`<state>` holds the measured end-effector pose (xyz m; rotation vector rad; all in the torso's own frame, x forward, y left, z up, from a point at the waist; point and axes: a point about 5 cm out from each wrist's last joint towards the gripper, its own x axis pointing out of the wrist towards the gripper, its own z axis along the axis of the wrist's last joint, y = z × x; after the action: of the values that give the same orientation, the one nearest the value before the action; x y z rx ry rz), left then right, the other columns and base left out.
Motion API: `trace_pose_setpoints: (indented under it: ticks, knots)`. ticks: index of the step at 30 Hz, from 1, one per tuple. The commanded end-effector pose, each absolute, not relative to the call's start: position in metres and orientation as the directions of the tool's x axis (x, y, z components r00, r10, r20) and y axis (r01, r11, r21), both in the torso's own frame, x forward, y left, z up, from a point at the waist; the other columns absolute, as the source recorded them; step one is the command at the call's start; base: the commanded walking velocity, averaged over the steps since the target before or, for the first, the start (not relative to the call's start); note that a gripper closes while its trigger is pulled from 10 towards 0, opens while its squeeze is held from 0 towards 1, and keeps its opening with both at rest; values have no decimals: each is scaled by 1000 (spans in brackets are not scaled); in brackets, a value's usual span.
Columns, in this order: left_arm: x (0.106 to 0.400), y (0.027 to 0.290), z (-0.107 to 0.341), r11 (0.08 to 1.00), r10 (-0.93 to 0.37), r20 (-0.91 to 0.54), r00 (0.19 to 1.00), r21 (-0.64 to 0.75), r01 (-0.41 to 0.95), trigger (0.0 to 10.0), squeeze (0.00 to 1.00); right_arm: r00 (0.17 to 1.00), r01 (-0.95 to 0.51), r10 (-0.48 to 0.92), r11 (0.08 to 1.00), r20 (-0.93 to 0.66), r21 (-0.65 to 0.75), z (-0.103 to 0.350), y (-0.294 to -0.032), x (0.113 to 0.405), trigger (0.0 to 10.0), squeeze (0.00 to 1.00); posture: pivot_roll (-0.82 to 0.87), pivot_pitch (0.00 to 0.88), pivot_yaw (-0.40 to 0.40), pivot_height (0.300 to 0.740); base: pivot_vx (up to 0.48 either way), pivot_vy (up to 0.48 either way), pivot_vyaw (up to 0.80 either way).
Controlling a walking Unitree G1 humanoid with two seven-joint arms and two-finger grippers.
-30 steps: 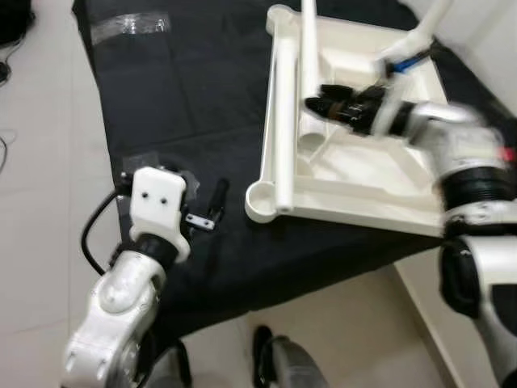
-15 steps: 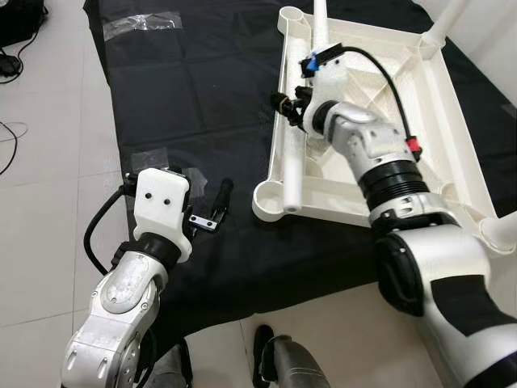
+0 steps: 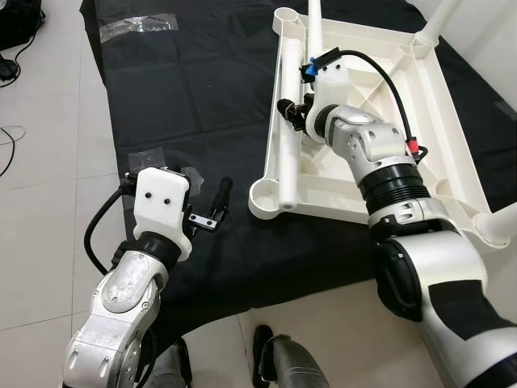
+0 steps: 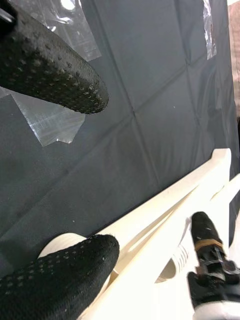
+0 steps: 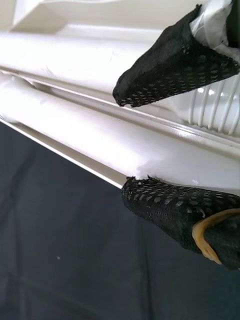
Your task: Building children table
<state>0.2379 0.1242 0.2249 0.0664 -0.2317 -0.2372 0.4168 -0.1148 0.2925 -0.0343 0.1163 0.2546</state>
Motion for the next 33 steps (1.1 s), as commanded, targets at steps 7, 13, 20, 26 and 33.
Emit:
trace_pose_setpoints:
  ticks: [7, 13, 20, 26, 33]
  knots:
    - [238, 123, 224, 969, -245, 223, 943, 99, 228, 10000, 0, 947, -279, 272, 960, -171, -20, 293, -118, 411, 10000, 0, -14, 213, -107, 740, 0, 0, 0]
    - [239, 124, 222, 969, -244, 221, 944, 96, 228, 10000, 0, 953, -299, 299, 954, -42, 7, 301, -142, 402, 10000, 0, -19, 204, -105, 740, 0, 0, 0]
    - [239, 124, 219, 969, -244, 211, 947, 94, 229, 10000, 0, 901, -426, 428, 904, 68, -32, 294, -142, 378, 10000, 0, -13, 198, -102, 740, 0, 0, 0]
    - [238, 124, 217, 967, -252, 201, 947, 97, 237, 10000, 0, 761, -649, 639, 743, -117, -161, 277, -189, 359, 10000, 0, -15, 191, -88, 740, 0, 0, 0]
    - [238, 125, 216, 966, -253, 202, 946, 97, 238, 10000, 0, 737, -676, 655, 717, -167, -168, 296, -235, 358, 10000, 0, -20, 183, -87, 740, 0, 0, 0]
